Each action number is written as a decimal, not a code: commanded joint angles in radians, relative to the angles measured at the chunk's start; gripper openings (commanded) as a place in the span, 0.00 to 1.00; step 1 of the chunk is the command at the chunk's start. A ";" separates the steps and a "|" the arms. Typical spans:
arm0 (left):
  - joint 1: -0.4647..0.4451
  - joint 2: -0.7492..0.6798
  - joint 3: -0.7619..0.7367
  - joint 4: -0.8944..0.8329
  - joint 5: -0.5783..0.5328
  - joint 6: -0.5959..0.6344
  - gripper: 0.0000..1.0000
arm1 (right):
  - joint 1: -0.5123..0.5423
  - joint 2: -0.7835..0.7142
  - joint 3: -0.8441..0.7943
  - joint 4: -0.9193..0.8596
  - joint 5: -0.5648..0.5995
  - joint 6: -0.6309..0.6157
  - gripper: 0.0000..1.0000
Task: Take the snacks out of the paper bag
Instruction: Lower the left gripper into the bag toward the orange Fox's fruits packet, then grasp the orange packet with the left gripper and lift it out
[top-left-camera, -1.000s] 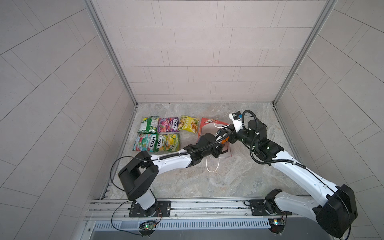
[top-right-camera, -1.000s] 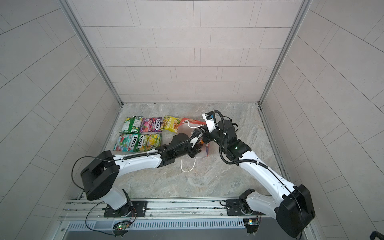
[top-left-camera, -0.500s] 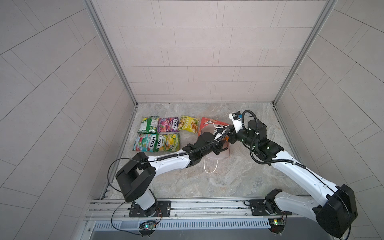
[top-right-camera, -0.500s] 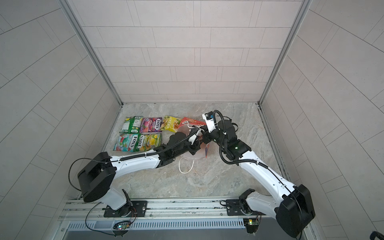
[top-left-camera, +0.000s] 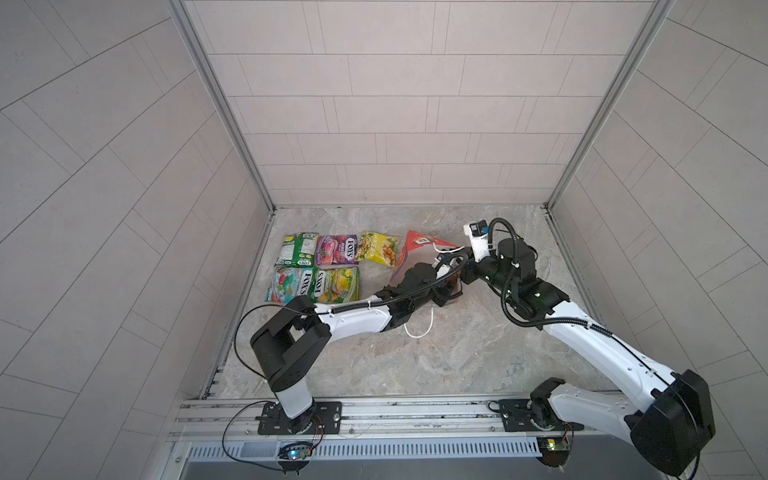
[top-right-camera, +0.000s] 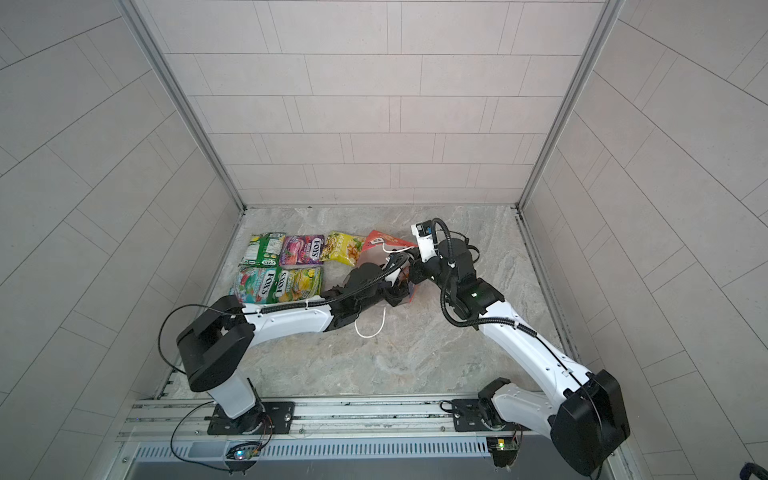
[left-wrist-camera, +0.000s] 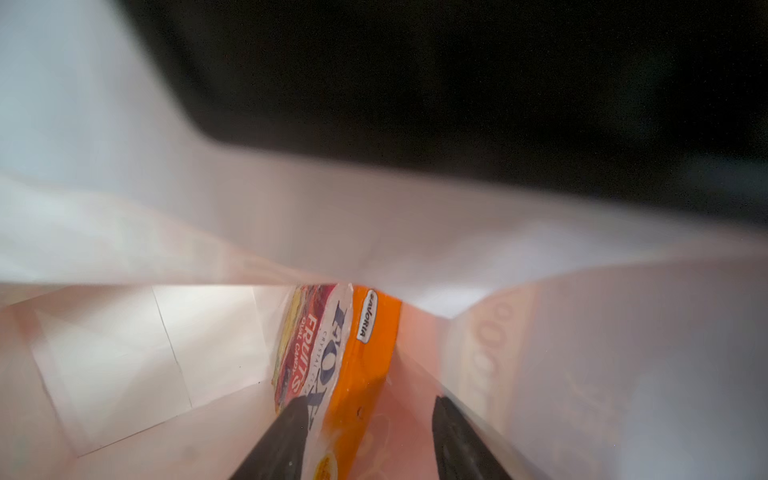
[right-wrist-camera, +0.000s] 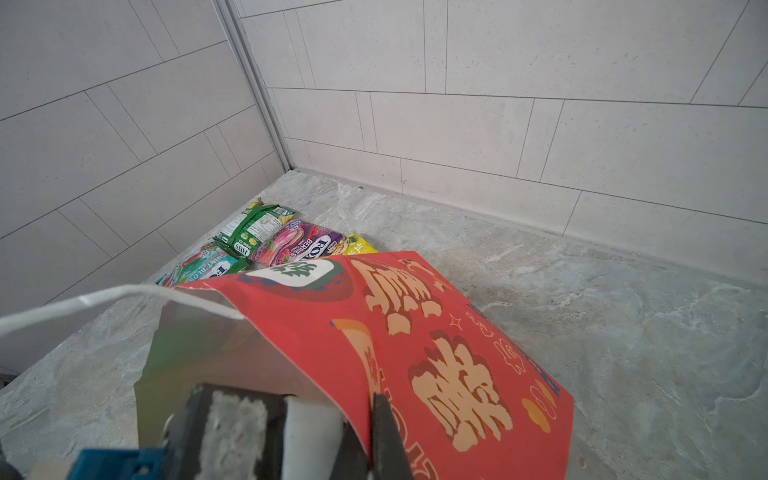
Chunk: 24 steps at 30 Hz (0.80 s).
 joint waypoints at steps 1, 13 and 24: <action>-0.003 -0.006 -0.032 0.030 -0.022 -0.008 0.55 | 0.011 -0.028 0.021 -0.022 -0.044 0.023 0.00; -0.004 -0.077 -0.099 0.066 -0.045 0.004 0.55 | 0.001 -0.028 0.032 -0.017 -0.043 0.033 0.00; -0.004 -0.010 -0.063 0.054 -0.091 -0.005 0.59 | 0.000 -0.043 0.033 -0.004 -0.053 0.042 0.00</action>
